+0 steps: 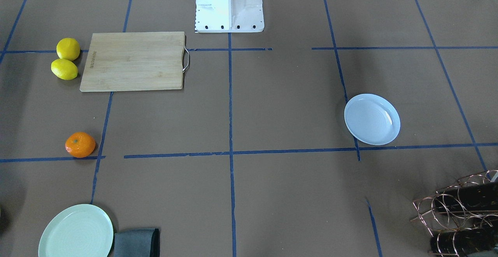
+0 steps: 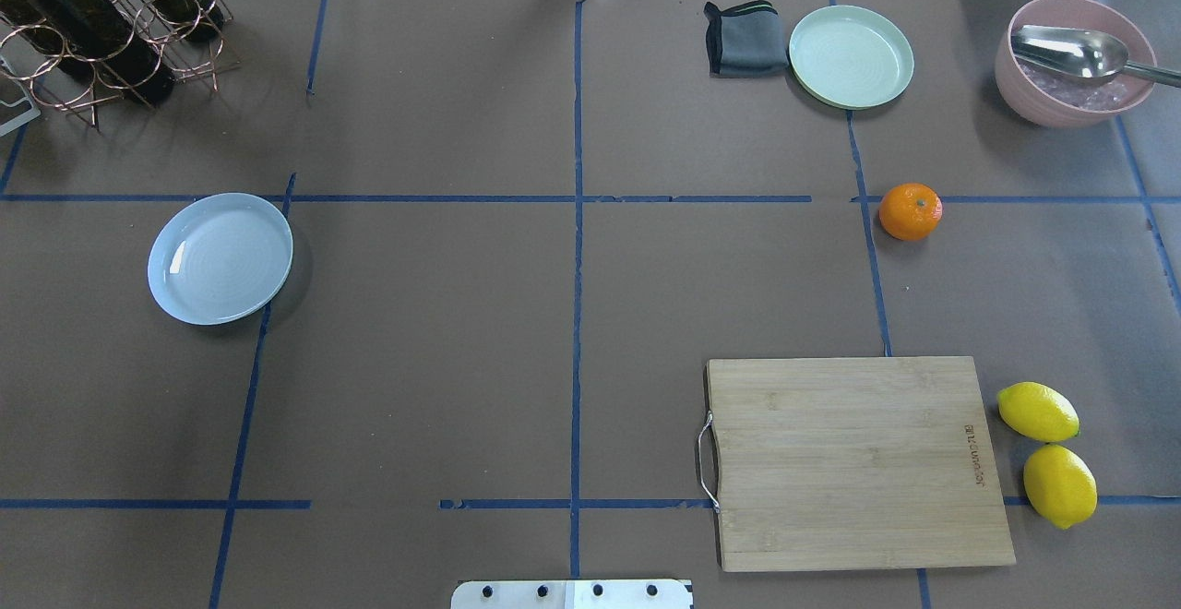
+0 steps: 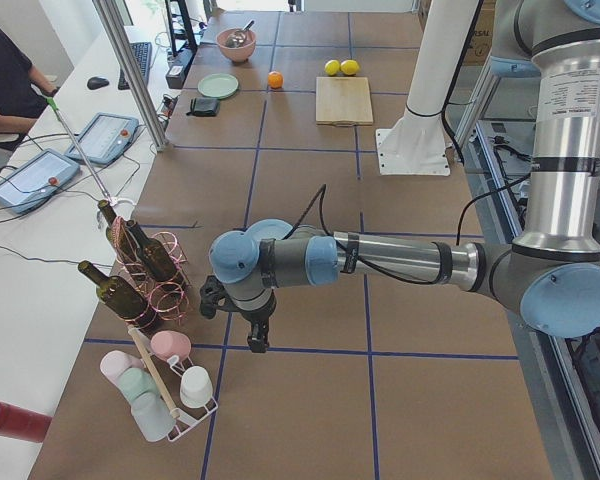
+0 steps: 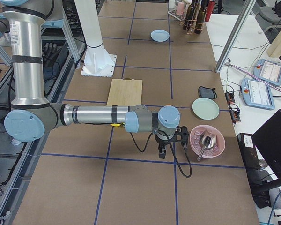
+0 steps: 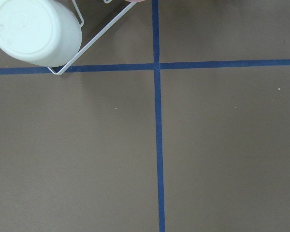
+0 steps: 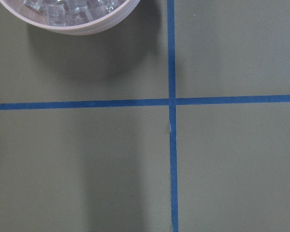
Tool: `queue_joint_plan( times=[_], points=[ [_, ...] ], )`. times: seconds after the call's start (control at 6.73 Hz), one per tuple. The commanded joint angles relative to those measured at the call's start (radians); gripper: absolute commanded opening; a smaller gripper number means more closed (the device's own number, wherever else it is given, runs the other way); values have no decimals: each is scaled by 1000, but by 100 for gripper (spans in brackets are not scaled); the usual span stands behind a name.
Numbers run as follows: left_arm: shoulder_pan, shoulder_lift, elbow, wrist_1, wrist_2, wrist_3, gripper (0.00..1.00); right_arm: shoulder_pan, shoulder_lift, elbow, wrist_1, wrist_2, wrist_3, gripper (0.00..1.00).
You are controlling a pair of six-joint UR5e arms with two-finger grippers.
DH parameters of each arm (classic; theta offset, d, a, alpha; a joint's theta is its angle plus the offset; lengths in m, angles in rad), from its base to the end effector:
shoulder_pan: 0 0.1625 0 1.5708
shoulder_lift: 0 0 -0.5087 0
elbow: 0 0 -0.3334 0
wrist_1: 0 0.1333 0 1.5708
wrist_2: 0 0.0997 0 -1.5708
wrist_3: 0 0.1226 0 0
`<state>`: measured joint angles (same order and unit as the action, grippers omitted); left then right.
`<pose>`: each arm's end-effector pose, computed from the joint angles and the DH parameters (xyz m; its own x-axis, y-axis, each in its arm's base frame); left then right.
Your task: Pick orange to plate
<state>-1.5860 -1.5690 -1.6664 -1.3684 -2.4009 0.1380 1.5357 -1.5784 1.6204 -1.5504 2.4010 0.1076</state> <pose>-0.0492 -0.4205 0.7330 0.6692 0.0474 -0.7416 -0.0777 0.9970 -0.0064 0.0276 -0.4351 0.7335 0.6726 0.0378 0.7391 -0.0374 0.9992 -0.0171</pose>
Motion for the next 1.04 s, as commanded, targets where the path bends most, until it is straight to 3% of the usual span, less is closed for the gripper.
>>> queue_joint_plan(
  times=[0.0,0.3,0.59,0.89],
  points=[
    [1,-20,-22,-12,8,-8,100,4,3,-1,0,-2,0,100],
    [4,-68,-51,-129,0,-2,100,4,14,6,1,1,4,100],
    [78,-98,-47,-305,5,-27,100,1,69,18,15,6,12,100],
    [134,-169,-17,-314,3,-200,100,-31,138,21,15,9,21,100]
  ],
)
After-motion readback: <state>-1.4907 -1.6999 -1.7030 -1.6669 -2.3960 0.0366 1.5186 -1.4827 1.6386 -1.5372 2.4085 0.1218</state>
